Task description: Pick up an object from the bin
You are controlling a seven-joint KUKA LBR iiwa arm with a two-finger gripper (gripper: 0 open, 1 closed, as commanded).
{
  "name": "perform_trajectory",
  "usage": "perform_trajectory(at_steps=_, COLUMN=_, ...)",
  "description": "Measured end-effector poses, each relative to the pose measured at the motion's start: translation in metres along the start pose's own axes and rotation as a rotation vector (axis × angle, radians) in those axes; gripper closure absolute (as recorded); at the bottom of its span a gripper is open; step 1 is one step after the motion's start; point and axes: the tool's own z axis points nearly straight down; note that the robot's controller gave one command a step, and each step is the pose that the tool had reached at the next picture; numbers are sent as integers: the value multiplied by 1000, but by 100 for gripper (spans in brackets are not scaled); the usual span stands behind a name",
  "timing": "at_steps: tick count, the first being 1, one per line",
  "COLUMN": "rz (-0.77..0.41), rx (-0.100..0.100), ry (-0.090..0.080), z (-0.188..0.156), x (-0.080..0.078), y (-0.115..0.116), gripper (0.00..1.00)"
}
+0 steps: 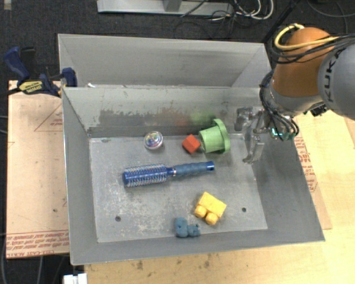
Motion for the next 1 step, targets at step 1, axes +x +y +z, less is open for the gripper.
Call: perform_trajectory(at_steps=1, rz=20, rx=-3, ry=-3, z=68, x=-5, y=55, gripper=0)
